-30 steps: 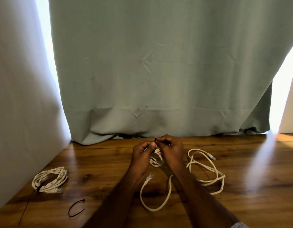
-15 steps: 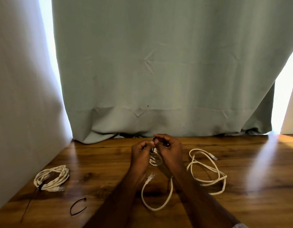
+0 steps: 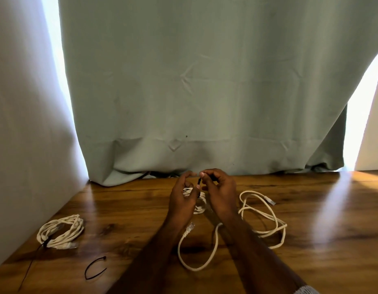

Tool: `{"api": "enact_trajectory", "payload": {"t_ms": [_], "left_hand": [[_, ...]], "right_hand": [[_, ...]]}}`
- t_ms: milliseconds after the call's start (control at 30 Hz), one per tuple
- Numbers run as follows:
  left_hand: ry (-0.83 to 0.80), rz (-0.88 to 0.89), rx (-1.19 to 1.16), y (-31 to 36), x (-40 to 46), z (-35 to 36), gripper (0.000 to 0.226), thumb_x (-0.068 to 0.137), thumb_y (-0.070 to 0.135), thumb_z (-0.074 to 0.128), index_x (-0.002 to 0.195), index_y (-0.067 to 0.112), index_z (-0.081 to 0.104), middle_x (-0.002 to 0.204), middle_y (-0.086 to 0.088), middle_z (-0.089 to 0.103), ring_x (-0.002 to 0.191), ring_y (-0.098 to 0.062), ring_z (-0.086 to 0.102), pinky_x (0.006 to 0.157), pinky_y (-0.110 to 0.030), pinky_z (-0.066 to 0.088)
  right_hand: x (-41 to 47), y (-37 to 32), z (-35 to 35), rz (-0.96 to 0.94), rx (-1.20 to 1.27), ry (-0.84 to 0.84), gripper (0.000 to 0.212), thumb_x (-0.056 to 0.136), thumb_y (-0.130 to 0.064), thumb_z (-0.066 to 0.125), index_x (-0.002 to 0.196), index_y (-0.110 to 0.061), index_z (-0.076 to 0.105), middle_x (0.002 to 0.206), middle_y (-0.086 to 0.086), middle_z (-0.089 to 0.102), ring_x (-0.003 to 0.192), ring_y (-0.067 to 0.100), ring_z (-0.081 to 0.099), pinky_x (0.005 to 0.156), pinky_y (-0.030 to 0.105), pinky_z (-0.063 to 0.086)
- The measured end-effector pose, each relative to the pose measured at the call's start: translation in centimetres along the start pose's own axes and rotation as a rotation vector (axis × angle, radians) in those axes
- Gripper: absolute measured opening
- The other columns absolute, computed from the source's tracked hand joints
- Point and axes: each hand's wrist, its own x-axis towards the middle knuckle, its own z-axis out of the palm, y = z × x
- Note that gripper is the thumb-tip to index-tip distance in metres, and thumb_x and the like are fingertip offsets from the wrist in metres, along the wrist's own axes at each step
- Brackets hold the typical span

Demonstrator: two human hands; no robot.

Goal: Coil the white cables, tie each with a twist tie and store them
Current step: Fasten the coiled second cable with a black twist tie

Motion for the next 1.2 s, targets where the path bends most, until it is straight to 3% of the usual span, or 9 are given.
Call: {"api": "enact_trajectory", "payload": {"t_ms": [67,167,367,467,567,700,833,1033,1200], "left_hand": [[-0.043,0.020,0.000,0.1,-0.1,-0.1,0.035,0.095,0.012,0.062,0.118,0.037,0.066,0.104,0.002,0.067,0.102,-0.018,0.065,0.082,-0.031,0.057],[-0.040,0.038,0.022,0.1,0.1,-0.2,0.029,0.095,0.014,0.062,0.116,0.032,0.070,0.110,0.009,0.071,0.107,-0.012,0.065,0.091,-0.036,0.055],[-0.030,0.014,0.017,-0.2,-0.2,-0.5,0.022,0.090,0.014,0.070,0.107,0.029,0.071,0.112,0.004,0.068,0.102,-0.013,0.067,0.083,-0.032,0.058],[-0.059,-0.006,0.012,-0.2,-0.3,-0.4,0.026,0.089,0.014,0.070,0.106,0.033,0.070,0.113,0.006,0.068,0.102,-0.012,0.068,0.084,-0.036,0.060],[-0.087,0.026,0.078,0.5,-0.5,-0.4,0.027,0.091,0.016,0.068,0.107,0.037,0.068,0.106,0.019,0.069,0.099,0.000,0.066,0.082,-0.024,0.056],[-0.085,0.068,0.115,0.6,-0.8,-1.0,0.027,0.093,0.013,0.065,0.104,0.037,0.066,0.100,0.025,0.068,0.096,0.006,0.063,0.077,-0.012,0.051],[-0.078,0.027,0.063,0.2,-0.4,-1.5,0.023,0.094,0.013,0.063,0.109,0.030,0.068,0.104,0.009,0.072,0.097,-0.008,0.069,0.083,-0.031,0.058],[-0.124,0.028,0.010,0.5,-0.3,-1.8,0.019,0.094,0.004,0.058,0.105,0.016,0.067,0.100,-0.001,0.073,0.095,-0.018,0.070,0.081,-0.035,0.058],[-0.143,0.064,0.074,0.3,-0.6,-1.7,0.013,0.096,0.014,0.061,0.105,0.022,0.067,0.100,0.005,0.071,0.096,-0.010,0.068,0.079,-0.026,0.056]], "right_hand": [[0.2,0.0,-0.2,-0.014,-0.022,-0.011,0.007,0.093,-0.015,0.071,0.091,-0.016,0.077,0.087,-0.008,0.070,0.086,0.017,0.069,0.075,0.053,0.059],[0.5,-0.1,-0.6,-0.044,-0.015,-0.013,0.006,0.092,-0.012,0.072,0.089,-0.013,0.076,0.088,-0.008,0.066,0.085,0.017,0.068,0.075,0.048,0.060],[1.2,-1.0,-0.7,0.053,0.122,0.123,0.004,0.091,-0.012,0.073,0.088,-0.014,0.075,0.091,-0.002,0.068,0.078,0.020,0.069,0.058,0.024,0.057],[1.5,-1.2,-1.1,0.053,0.167,0.145,0.008,0.091,-0.013,0.073,0.087,-0.021,0.074,0.090,-0.003,0.068,0.074,0.019,0.069,0.060,0.029,0.059],[1.3,-1.6,-1.0,0.036,0.201,0.135,0.011,0.091,-0.011,0.073,0.087,-0.021,0.074,0.087,0.001,0.068,0.068,0.020,0.067,0.062,0.031,0.059],[1.2,-1.4,-0.6,0.040,0.196,0.025,0.004,0.090,-0.016,0.074,0.092,-0.019,0.077,0.088,-0.001,0.074,0.084,0.017,0.071,0.074,0.030,0.059],[1.1,-1.3,-0.8,0.040,0.139,-0.128,0.013,0.088,-0.014,0.076,0.101,-0.017,0.078,0.094,-0.007,0.077,0.092,0.008,0.071,0.076,0.019,0.054],[0.7,-0.4,-1.5,-0.019,-0.043,-0.322,0.009,0.088,-0.012,0.076,0.096,-0.014,0.081,0.092,-0.004,0.076,0.088,0.005,0.071,0.075,0.015,0.051],[0.8,-0.5,-1.3,-0.069,-0.117,-0.342,0.009,0.094,-0.015,0.069,0.087,-0.015,0.075,0.083,-0.004,0.072,0.079,0.006,0.067,0.069,0.016,0.050]]}}
